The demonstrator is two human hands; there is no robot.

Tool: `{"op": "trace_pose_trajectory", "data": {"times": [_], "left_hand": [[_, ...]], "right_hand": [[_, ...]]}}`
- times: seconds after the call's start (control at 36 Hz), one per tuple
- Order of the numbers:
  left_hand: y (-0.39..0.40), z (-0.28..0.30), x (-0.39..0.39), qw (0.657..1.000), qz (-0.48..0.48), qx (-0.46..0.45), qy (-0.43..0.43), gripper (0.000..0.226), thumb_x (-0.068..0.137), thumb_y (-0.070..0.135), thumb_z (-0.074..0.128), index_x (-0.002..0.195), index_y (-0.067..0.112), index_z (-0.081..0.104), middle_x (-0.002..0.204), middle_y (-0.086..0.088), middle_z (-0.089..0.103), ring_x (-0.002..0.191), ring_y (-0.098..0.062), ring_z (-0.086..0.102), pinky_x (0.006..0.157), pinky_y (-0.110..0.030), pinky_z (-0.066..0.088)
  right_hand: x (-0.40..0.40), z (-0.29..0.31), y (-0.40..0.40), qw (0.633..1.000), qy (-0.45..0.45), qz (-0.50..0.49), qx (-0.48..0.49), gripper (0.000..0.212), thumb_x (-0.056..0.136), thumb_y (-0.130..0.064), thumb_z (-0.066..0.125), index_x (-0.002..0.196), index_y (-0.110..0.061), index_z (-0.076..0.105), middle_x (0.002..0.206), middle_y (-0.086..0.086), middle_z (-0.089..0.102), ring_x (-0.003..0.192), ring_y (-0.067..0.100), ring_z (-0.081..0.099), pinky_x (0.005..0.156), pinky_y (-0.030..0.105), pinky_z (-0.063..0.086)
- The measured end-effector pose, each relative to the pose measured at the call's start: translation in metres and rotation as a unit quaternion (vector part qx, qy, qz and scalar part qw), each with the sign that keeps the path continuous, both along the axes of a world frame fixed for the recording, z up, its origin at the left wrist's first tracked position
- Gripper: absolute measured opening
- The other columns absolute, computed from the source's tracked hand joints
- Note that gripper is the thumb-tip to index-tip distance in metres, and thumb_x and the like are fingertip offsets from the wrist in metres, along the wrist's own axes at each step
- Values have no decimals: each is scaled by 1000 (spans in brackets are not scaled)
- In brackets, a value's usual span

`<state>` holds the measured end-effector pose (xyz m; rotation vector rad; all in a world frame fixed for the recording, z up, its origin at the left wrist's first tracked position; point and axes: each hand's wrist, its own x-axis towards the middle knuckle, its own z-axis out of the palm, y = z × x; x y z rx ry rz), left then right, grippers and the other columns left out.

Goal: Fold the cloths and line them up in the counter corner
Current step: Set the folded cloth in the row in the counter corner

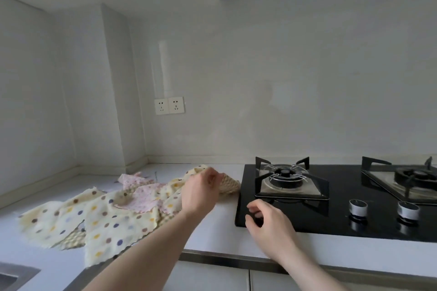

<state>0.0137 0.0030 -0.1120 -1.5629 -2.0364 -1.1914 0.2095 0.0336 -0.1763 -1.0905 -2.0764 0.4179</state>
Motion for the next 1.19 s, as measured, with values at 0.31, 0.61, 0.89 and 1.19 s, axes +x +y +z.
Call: {"op": "trace_pose_trajectory", "data": {"times": [0.31, 0.61, 0.89, 1.19], "left_hand": [[-29, 96, 40, 996, -74, -53, -19, 26, 78, 51, 75, 74, 26, 72, 59, 11, 63, 58, -13, 64, 54, -23, 47], [-68, 143, 69, 988, -126, -88, -13, 27, 74, 49, 82, 63, 27, 71, 69, 9, 72, 61, -6, 62, 53, -20, 44], [-103, 157, 62, 987, -144, -71, 13, 29, 75, 52, 83, 68, 25, 75, 63, 14, 66, 65, -8, 63, 60, -26, 52], [-113, 137, 42, 986, -149, -66, 13, 29, 80, 57, 78, 76, 28, 79, 64, 11, 65, 63, -7, 56, 57, -24, 42]], "right_hand": [[7, 37, -63, 937, 285, 84, -182, 29, 86, -53, 72, 105, -32, 65, 97, -16, 73, 88, -9, 66, 72, 9, 47], [44, 95, -87, 980, 165, 14, -113, 11, 84, -35, 75, 91, -28, 71, 87, -17, 73, 87, 5, 68, 71, 17, 49], [84, 127, -92, 992, 79, -71, -65, 18, 95, -28, 53, 83, -20, 63, 67, -5, 63, 63, 16, 55, 59, 31, 41], [114, 151, -86, 992, 98, -65, -56, 22, 97, -35, 62, 84, -18, 67, 60, -4, 60, 50, 13, 50, 47, 23, 35]]}}
